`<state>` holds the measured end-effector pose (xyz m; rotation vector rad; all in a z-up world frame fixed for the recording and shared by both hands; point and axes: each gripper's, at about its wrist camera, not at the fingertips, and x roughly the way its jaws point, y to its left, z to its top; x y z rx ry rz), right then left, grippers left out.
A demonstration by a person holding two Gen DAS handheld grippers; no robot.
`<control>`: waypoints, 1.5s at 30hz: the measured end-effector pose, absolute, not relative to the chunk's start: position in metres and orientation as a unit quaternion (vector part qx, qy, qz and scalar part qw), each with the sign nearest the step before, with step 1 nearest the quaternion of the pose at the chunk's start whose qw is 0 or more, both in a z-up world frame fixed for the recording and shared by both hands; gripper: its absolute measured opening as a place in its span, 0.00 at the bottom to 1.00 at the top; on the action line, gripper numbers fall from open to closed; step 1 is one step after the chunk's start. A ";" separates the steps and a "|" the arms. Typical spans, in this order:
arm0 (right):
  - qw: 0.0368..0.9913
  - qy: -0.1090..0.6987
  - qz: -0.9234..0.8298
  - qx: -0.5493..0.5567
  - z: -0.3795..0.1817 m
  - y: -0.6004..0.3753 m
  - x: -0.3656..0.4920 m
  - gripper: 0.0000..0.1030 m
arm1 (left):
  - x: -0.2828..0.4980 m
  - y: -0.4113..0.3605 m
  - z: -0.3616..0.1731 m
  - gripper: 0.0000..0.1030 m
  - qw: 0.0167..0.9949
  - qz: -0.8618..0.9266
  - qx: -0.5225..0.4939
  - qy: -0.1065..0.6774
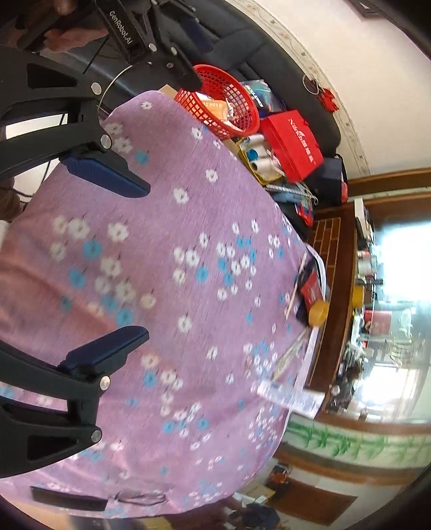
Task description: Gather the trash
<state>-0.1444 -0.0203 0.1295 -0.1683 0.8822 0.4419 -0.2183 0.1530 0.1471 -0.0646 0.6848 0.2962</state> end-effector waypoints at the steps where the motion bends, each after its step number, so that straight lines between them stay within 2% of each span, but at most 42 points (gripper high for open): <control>1: 0.880 0.418 0.208 -0.083 0.132 -0.025 -0.147 0.81 | -0.219 0.148 0.149 0.97 0.932 0.146 -0.028 0.332; 10: 0.895 0.388 0.192 -0.106 0.149 -0.054 -0.165 0.85 | -0.237 0.120 0.165 1.00 0.931 0.181 -0.015 0.317; 25: 0.885 0.352 0.245 -0.179 0.150 -0.018 -0.192 0.85 | -0.268 0.153 0.160 1.00 0.908 0.251 -0.071 0.329; 45: 0.867 0.355 0.276 -0.215 0.133 0.021 -0.181 0.86 | -0.266 0.161 0.156 1.00 0.885 0.327 -0.010 0.331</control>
